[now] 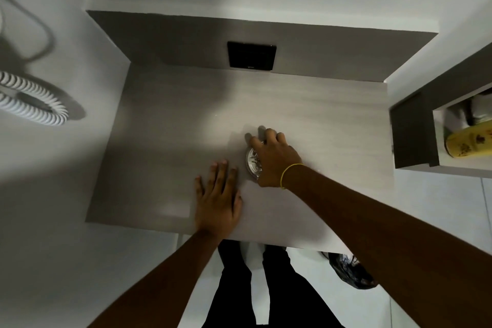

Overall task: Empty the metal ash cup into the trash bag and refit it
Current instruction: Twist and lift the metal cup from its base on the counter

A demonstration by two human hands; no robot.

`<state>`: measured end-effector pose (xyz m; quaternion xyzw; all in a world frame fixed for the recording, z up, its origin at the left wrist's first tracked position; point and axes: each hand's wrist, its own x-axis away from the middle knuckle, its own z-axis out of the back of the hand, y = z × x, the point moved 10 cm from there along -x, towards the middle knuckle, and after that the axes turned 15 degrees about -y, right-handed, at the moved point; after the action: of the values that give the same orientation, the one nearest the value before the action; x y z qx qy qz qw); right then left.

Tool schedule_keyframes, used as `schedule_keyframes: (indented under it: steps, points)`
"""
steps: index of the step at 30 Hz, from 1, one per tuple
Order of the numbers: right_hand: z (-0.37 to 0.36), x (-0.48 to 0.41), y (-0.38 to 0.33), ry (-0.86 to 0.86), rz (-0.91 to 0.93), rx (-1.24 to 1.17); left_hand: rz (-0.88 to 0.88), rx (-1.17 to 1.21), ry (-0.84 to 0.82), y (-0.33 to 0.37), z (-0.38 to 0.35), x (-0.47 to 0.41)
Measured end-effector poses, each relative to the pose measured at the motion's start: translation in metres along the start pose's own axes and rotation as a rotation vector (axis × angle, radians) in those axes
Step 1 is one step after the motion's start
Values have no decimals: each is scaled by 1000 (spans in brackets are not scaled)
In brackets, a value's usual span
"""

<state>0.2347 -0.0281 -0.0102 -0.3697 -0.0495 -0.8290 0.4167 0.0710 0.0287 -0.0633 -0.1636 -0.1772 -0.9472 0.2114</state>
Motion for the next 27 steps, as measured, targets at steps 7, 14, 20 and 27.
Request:
schedule_keyframes:
  steps: [7,14,20,27]
  points:
    - [-1,3,-2,-9,14,21,8,5,6,-1,-2,0]
    - [-3,4,-7,-35,38,29,10,13,3,-1,-2,1]
    - [-3,4,-11,-51,59,62,2,10,22,-1,-1,1]
    - [4,1,-10,-46,52,92,-4,14,41,0,-1,2]
